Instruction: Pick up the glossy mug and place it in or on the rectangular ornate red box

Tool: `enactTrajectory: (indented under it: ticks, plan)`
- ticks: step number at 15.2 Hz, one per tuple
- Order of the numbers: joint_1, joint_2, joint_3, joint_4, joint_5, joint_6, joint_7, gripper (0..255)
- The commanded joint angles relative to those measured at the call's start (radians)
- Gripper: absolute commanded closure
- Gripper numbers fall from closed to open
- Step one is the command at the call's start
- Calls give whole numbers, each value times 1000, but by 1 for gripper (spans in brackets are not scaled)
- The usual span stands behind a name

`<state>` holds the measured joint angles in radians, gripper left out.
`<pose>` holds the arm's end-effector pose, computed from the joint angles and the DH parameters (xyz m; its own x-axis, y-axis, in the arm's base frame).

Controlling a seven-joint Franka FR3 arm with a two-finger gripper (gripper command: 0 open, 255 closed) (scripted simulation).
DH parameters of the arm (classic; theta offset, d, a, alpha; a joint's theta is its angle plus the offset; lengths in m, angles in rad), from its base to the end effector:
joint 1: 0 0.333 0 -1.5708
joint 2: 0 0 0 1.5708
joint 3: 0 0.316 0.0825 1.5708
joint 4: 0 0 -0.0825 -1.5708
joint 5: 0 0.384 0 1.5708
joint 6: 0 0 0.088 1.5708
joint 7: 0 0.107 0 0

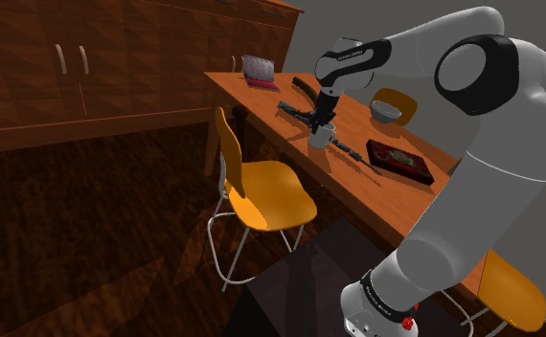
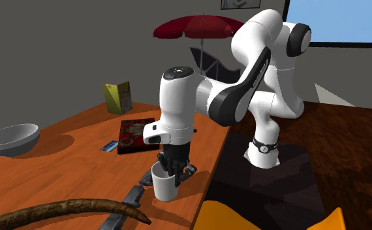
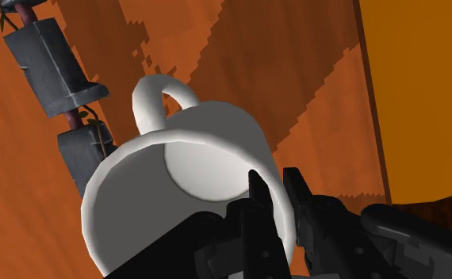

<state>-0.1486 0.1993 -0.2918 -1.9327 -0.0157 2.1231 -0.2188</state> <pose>0.5443 -0.2502 0.3890 0.9782 -0.2069 -0.0164 -0.2054 -0.9763 0.0683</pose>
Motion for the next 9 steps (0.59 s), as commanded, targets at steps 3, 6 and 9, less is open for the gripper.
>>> enactTrajectory:
  ticks: [3, 6, 9]
  plan:
    - [1, -11, -1, 14, -3, -24, 1, 255]
    - [2, -26, -2, 37, -8, -61, 2, 255]
    - [3, -39, -2, 61, -11, -99, 3, 255]
